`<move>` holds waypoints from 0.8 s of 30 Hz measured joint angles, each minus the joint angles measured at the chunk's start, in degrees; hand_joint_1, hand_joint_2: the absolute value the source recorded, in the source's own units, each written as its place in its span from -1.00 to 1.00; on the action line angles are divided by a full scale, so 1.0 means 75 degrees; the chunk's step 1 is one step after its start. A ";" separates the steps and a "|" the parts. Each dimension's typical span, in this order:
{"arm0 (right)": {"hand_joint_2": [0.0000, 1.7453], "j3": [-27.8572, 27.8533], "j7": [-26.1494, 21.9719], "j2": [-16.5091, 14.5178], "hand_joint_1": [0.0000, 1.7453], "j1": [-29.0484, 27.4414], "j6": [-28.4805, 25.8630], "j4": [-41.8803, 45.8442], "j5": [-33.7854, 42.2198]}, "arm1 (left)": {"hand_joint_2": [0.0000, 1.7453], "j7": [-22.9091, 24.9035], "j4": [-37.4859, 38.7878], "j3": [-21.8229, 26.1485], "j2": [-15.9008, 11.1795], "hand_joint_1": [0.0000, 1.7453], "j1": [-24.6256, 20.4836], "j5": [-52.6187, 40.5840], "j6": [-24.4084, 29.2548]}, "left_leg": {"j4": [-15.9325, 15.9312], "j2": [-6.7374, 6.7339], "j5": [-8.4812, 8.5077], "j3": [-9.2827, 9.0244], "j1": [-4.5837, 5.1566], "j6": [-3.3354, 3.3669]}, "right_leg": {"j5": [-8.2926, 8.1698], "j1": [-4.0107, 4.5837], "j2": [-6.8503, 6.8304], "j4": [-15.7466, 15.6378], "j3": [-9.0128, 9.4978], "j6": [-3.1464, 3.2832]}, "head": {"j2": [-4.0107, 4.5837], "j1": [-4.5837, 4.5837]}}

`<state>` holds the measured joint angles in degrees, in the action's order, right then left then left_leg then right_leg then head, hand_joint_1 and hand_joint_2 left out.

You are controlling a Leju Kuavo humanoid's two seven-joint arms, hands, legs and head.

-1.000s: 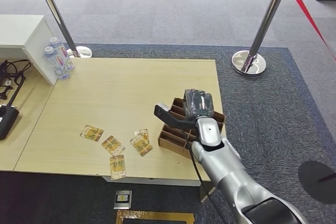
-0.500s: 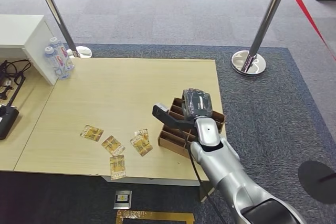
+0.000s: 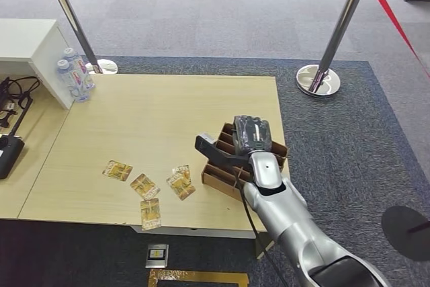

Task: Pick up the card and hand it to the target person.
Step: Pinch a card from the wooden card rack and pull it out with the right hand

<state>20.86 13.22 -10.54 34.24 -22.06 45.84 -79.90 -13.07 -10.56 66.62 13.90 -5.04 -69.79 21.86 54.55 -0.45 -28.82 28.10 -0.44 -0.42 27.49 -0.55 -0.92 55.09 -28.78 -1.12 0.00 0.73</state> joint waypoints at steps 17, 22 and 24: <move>1.00 0.0267 -0.0233 0.0057 0.74 -0.0479 0.0096 0.1437 0.0068 | 1.00 -0.0009 0.0000 -0.0001 0.0000 -1.00 0.0002 -0.0018 0.0000 | 0.0000 0.0000 0.0001 0.0001 0.0000 -0.0001 | 0.0000 0.0000 0.0000 0.0000 -0.0001 0.0000 | 0.0000 0.0001; 1.00 0.0634 -0.0443 0.0077 0.64 -0.0814 0.0232 0.2369 0.0168 | 1.00 -0.0031 -0.0001 0.0000 0.0000 -1.00 0.0002 -0.0008 0.0011 | 0.0000 0.0000 0.0001 0.0004 0.0000 -0.0001 | 0.0000 0.0000 0.0000 0.0000 -0.0004 0.0000 | 0.0000 -0.0001; 1.00 0.0779 -0.0596 0.0074 0.61 -0.0876 0.0346 0.2666 0.0414 | 1.00 -0.0039 0.0000 0.0000 0.0000 -1.00 0.0001 -0.0005 0.0022 | 0.0000 0.0000 0.0001 0.0005 0.0000 -0.0001 | 0.0000 0.0000 0.0000 0.0000 -0.0005 0.0000 | 0.0000 -0.0001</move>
<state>26.70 8.75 -9.98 27.66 -19.46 65.84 -76.80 -13.36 -10.56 66.62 13.90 -5.03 -69.83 22.02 54.55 -0.45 -28.82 28.14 -0.44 -0.43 27.49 -0.55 -0.92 55.09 -28.82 -1.11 0.00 0.73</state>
